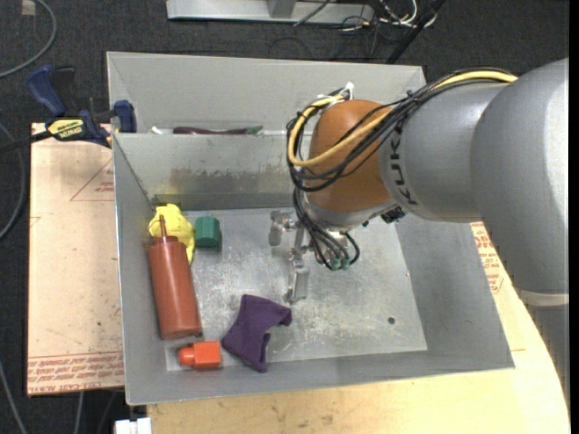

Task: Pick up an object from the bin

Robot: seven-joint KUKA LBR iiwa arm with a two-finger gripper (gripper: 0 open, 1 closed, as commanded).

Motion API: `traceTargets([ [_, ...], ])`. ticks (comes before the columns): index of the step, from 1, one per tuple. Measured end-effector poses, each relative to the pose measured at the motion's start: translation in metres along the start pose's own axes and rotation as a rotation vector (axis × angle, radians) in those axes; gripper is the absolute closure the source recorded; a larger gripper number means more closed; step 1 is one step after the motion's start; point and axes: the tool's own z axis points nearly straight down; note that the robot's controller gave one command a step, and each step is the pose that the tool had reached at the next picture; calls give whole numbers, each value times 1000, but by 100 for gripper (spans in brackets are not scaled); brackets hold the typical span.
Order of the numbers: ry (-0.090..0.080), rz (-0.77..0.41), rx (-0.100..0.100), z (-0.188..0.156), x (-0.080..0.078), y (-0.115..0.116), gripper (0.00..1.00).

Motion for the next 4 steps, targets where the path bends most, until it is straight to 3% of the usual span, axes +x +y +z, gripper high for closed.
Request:
traceTargets([
  [1,-6,88,-2,15,36,24,0],
  [2,1,65,-1,20,60,27,0],
  [3,-7,-283,-1,21,52,39,0],
  [4,-4,-324,-2,23,70,41,0],
])
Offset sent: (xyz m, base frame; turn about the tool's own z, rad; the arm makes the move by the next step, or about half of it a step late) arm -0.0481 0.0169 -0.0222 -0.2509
